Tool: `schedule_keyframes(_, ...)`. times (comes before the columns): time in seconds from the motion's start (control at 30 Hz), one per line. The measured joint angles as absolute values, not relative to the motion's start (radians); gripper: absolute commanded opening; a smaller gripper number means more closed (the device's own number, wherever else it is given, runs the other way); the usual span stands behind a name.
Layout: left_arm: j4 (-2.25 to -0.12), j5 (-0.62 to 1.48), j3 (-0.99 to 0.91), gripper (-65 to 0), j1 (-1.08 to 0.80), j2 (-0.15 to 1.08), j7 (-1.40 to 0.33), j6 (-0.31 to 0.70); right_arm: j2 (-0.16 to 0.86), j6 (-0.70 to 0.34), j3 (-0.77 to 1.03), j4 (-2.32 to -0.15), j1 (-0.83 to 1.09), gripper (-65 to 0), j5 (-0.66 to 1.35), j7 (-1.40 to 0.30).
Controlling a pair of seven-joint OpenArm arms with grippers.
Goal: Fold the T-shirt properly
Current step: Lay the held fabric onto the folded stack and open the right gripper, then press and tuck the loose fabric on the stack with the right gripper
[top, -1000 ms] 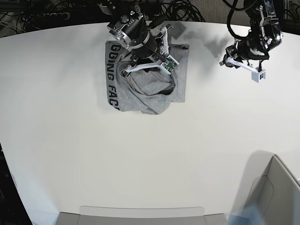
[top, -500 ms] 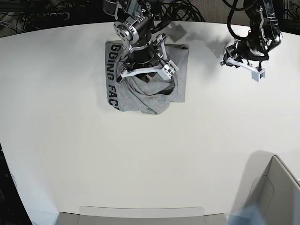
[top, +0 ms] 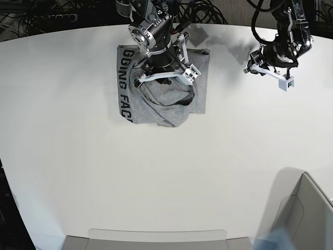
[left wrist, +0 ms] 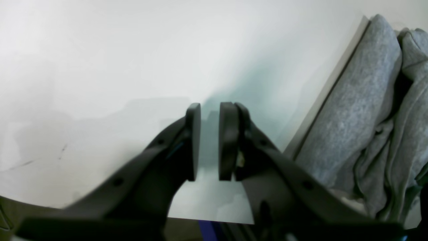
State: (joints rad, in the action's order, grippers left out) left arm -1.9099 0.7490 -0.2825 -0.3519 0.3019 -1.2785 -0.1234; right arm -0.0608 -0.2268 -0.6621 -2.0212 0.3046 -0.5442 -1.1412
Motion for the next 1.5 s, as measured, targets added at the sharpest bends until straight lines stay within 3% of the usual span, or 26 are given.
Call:
schedule_keyframes(0.33, -1.895, 0.749, -0.282, -55.0, -0.352, 0.302, -1.278, -0.124, -0.067, -0.226, -0.625, -2.008, 0.303, -49.4, -0.428, -1.137)
schedule_keyframes(0.53, -1.895, 0.752, -0.282, -55.0, -0.352, 0.302, -1.278, -0.123, -0.095, -0.270, -0.363, -2.047, 0.352, -52.4, 0.195, -1.073)
schedule_keyframes(0.6, -1.895, 0.751, -0.282, -55.0, -0.355, 0.303, -1.278, -0.124, -0.071, -0.248, -0.227, -2.045, 0.327, -54.9, 0.380, -1.084)
schedule_keyframes(0.7, -1.895, 0.752, -0.282, -55.0, -0.348, 0.302, -1.278, -0.123, 0.036, -0.257, -0.175, -2.046, 0.281, -55.4, 0.663, -1.064)
schedule_keyframes(0.77, -1.895, 0.752, -0.282, -55.0, -0.348, 0.305, -1.272, -0.123, 0.169, -0.260, -0.224, -2.046, 0.239, -51.1, 0.759, -1.078)
schedule_keyframes(0.83, -1.895, 0.749, -0.282, -55.0, -0.354, 0.304, -1.271, -0.124, 0.239, -0.234, -0.235, -2.042, 0.224, -43.2, 0.766, -1.081)
schedule_keyframes(1.0, -1.895, 0.751, -0.282, -55.0, -0.352, 0.303, -1.274, -0.124, 0.292, -0.217, -0.278, -2.043, 0.215, -20.5, 0.835, -1.072)
schedule_keyframes(1.1, -1.895, 0.750, -0.281, -55.0, -0.352, 0.302, -1.275, -0.123, 0.339, -0.216, -0.310, -2.044, 0.207, -13.0, 0.817, -1.081)
schedule_keyframes(1.5, -1.895, 0.752, -0.282, -55.0, -0.352, 0.282, -1.275, -0.124, 0.292, -0.206, -0.316, -2.044, 0.201, -13.0, 0.710, -1.075)
